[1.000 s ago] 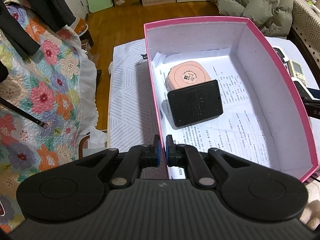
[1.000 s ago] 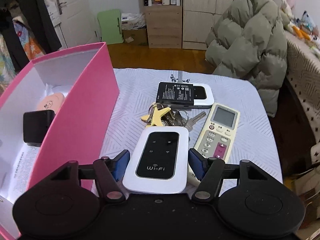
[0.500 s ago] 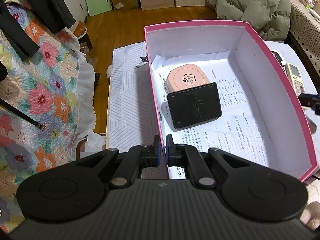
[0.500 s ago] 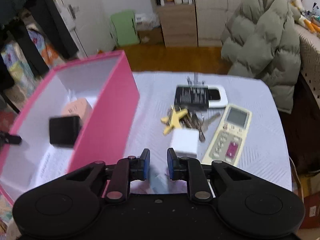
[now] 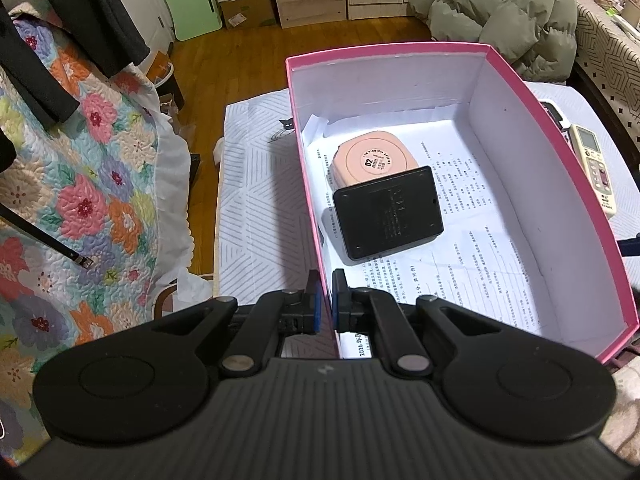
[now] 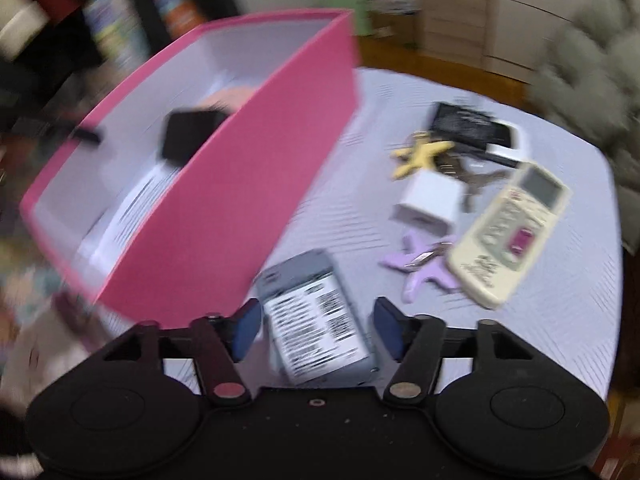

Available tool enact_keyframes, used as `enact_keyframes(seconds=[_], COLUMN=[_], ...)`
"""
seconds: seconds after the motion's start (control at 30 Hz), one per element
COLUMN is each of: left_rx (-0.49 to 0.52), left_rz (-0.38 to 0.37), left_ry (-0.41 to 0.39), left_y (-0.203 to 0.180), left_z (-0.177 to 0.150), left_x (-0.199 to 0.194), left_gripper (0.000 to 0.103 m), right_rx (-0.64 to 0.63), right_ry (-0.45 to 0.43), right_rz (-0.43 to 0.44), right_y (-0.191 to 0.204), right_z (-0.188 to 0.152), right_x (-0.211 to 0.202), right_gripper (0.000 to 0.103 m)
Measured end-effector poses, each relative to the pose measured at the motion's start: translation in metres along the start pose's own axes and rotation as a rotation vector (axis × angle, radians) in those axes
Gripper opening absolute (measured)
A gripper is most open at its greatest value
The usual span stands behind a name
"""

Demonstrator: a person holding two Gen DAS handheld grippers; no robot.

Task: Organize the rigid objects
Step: 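Grasp the white Wi-Fi router with the right gripper, then place the Wi-Fi router into the box beside the battery pack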

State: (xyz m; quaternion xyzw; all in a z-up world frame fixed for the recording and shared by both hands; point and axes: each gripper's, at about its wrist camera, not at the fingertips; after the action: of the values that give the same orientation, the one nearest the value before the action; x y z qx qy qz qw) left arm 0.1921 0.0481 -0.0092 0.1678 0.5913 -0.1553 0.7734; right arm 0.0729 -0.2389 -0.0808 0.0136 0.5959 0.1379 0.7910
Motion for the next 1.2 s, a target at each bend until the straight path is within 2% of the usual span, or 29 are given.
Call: enact_keyframes(seconds=[0.03,0.07,0.17,0.2,0.23,0.27,0.33,0.47,0.6,0.7,0.77,0.83,0.9,1.03,1.17,1.2], left_rx=[0.000,0.002,0.003,0.002,0.000,-0.001,-0.003,-0.001,-0.002,0.002,0.001,-0.001,-0.002,-0.010,-0.016,-0.018], left_rz=[0.001,0.004,0.010,0.011,0.009,0.010,0.014,0.011,0.009,0.017,0.017,0.019,0.016,0.008,0.005,0.004], left_ry=[0.001,0.001,0.002,0.002,0.003,0.004,0.006,0.005,0.000,-0.006,-0.005,-0.003,-0.002,0.005,0.007,0.007], left_y=[0.000,0.000,0.000,0.000,0.000,0.000,0.000,0.000,-0.001,-0.003,-0.003,-0.003,-0.002,-0.002,-0.001,0.000], left_z=[0.000,0.000,0.000,0.001,0.001,0.001,0.002,0.002,0.001,0.000,0.000,-0.001,-0.001,0.000,-0.001,-0.001], left_x=[0.000,-0.001,-0.001,-0.001,-0.001,-0.001,-0.001,-0.001,0.000,0.000,0.000,0.000,0.000,0.000,-0.001,-0.001], left_gripper=[0.004,0.004,0.004,0.004,0.004,0.004,0.004,0.004,0.004,0.004,0.004,0.004,0.004,0.003,0.003,0.003], right_rx=[-0.044,-0.096,-0.196,-0.209,-0.202,-0.171,-0.058,0.060,0.136,0.120,0.083,0.057,0.061,0.177,0.257,0.290], right_ry=[0.010,0.022,0.059,0.063,0.045,0.045,0.051,-0.055,-0.201,-0.309,-0.334,-0.288,-0.184,0.085,0.215,0.236], right_rz=[0.000,-0.009,-0.111,-0.138,-0.105,-0.070,-0.080,-0.066,-0.072,-0.012,0.072,0.177,0.244,0.299,0.313,0.328], right_y=[0.004,0.008,0.018,0.020,0.019,0.017,0.011,0.001,0.003,0.018,0.031,0.043,0.057,0.070,0.076,0.079], right_z=[0.001,0.003,0.010,0.012,0.014,0.017,0.020,0.017,0.025,0.039,0.055,0.078,0.104,0.148,0.168,0.164], right_x=[0.003,0.008,0.027,0.032,0.032,0.027,0.016,-0.019,-0.064,-0.095,-0.102,-0.093,-0.066,0.011,0.060,0.065], right_gripper=[0.084,0.086,0.086,0.081,0.065,0.065,0.065,0.065,0.065,0.065,0.065,0.065,0.065,0.065,0.065,0.066])
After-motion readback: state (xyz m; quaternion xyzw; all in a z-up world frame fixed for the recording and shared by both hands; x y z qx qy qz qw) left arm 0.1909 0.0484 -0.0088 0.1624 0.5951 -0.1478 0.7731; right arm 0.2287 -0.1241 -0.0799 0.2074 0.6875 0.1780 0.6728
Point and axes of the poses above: each gripper's, at about its wrist camera, not at the fingertips, and x roughly the way its jaws point, y to its left, z to its top, and after that the axes turned 13 degrees about y, right-handed
